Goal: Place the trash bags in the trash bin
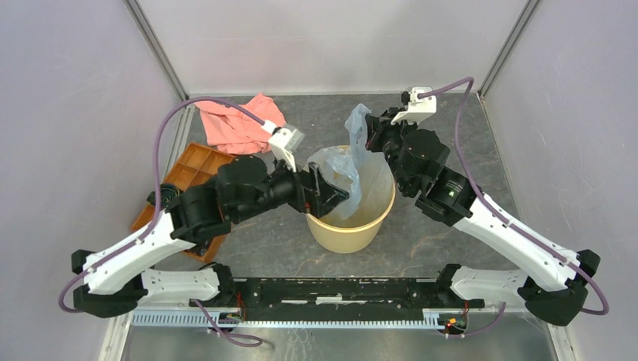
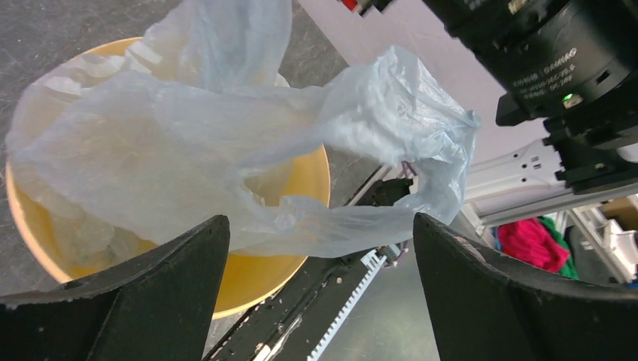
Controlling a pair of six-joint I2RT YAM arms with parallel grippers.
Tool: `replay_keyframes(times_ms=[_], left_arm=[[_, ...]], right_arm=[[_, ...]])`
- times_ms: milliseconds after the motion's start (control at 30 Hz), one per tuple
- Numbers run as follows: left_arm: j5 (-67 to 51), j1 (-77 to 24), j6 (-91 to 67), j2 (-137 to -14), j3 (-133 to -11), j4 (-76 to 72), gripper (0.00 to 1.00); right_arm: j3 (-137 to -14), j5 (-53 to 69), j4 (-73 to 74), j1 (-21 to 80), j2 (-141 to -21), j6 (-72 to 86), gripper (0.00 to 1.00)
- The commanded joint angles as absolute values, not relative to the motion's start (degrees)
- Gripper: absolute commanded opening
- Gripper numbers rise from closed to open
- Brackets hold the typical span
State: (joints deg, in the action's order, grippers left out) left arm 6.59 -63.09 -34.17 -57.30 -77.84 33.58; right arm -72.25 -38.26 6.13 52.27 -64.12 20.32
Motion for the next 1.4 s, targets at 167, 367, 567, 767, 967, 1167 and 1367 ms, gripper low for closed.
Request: replay_keyframes(times_ms=[167,367,567,767,967,1167,1367], left_arm=[[35.49,-80.22,-29.94,-62.31,-82.00,28.87,0.96],[49.58,-91.50,-26.44,-67.16,-86.84,28.82,1.00],[60.53,-93.15,-30.15,-73.47,-92.60,35.13,0.95],[67.07,-92.88,-36.71,-77.53,-95.89,45.39,0.77],[53.20,-82.22,-41.70,-72.18,-93.50,51.32,0.27],[34.31,-69.33,-36.06,-58.14,-80.43,38.18,0.04],[20.37,-63.36,-37.68,-55.70,-76.45,31.24,0.02]], right_arm=[[-75.13,-42.06,4.02,52.30,-64.80,19.26,0.01],[-74.01,-43.44,3.60,52.23,-63.94,18.53,0.01],[-72.63,-43.32,2.91,52.14,-62.40,18.36,0.01],[-71.57,-42.15,2.78,52.21,-60.50,17.54,0.01],[-65.97,-31.75,0.41,52.24,-54.85,8.12,0.01],[-65.32,-31.71,10.93,52.16,-50.13,-2.25,0.01],[-74.95,-28.85,30.14,52.21,-50.37,2.46,0.34]])
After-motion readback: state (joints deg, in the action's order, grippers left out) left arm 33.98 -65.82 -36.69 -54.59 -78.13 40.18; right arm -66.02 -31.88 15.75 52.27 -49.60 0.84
